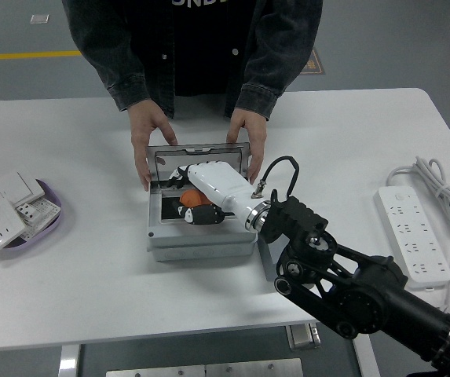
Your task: Pick up the cylinder from the cube,place it in the box,flap close box
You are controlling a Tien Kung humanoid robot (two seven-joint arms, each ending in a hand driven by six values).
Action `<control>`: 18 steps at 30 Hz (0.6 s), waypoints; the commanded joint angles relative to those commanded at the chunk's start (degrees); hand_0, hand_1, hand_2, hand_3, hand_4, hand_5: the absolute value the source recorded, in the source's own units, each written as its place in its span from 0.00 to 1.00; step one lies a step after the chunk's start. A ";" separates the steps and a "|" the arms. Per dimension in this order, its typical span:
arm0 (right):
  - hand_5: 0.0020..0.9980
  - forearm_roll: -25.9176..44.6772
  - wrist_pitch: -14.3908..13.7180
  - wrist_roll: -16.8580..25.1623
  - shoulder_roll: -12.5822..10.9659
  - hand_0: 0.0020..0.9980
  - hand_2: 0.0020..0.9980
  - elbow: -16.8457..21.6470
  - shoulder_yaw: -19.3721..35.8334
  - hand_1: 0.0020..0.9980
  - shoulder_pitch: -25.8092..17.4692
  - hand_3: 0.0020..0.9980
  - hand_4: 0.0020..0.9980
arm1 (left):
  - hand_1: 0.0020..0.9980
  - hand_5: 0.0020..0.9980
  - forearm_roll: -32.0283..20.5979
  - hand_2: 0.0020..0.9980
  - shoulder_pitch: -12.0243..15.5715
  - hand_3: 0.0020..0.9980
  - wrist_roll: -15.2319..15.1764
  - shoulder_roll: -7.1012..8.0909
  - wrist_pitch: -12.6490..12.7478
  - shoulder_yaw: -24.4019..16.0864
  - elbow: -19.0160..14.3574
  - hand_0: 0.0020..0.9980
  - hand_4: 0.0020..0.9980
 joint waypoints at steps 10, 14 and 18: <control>0.29 13.47 -3.79 6.52 -2.44 0.75 0.66 1.88 0.06 0.67 -1.44 0.70 0.76 | 0.66 0.27 -0.60 0.57 0.16 0.64 -0.10 -0.42 0.05 0.33 0.00 0.64 0.72; 0.26 21.36 -5.66 9.12 -4.81 0.75 0.66 6.27 1.73 0.67 -1.18 0.70 0.75 | 0.66 0.27 -0.75 0.58 0.27 0.64 -0.17 -0.55 0.07 0.41 0.00 0.64 0.72; 0.30 27.34 -6.33 9.52 -6.20 0.73 0.65 8.45 3.32 0.65 0.70 0.69 0.75 | 0.66 0.27 -0.66 0.57 0.23 0.64 -0.25 -0.53 0.05 0.35 0.00 0.64 0.72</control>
